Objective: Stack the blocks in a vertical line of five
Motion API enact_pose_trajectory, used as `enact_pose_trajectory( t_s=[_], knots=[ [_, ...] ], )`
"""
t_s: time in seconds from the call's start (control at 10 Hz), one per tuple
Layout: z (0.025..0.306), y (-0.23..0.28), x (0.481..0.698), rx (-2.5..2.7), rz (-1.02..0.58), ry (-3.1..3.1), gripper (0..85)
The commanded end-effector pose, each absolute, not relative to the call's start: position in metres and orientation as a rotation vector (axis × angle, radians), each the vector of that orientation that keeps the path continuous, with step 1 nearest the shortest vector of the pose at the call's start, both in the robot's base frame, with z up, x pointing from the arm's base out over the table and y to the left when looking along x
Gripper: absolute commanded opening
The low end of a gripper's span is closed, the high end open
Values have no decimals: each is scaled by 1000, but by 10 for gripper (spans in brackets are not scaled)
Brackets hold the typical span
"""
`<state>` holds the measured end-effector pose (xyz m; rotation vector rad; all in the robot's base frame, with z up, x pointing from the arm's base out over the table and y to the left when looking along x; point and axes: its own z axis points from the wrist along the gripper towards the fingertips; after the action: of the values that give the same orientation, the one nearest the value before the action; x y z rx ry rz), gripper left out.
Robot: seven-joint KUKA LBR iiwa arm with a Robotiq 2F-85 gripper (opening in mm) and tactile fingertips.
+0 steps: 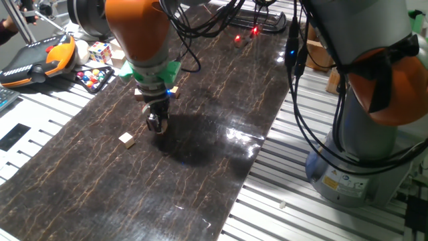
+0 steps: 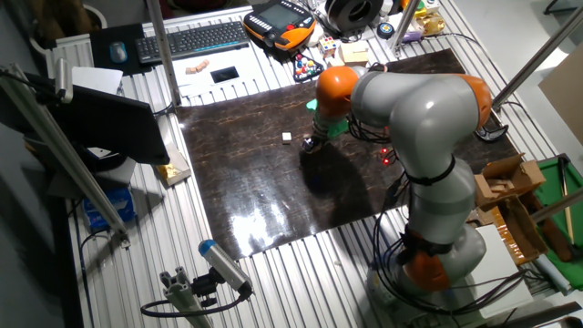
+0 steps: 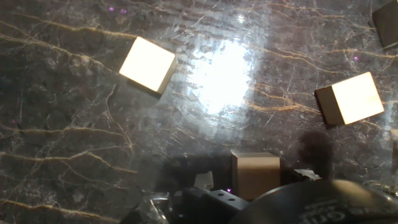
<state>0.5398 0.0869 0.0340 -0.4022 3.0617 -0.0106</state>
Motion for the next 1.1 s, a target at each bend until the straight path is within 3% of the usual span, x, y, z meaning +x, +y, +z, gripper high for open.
enact_pose_trajectory(
  t_s=[0.0,0.2,0.4,0.5,1.0],
  knots=[
    [33,87,540,-402,-11,3062,570],
    [32,86,542,-417,-3,3065,430],
    [33,84,544,-438,12,3077,87],
    [34,84,545,-437,11,3074,10],
    [66,70,559,-473,-27,3050,10]
  ],
)
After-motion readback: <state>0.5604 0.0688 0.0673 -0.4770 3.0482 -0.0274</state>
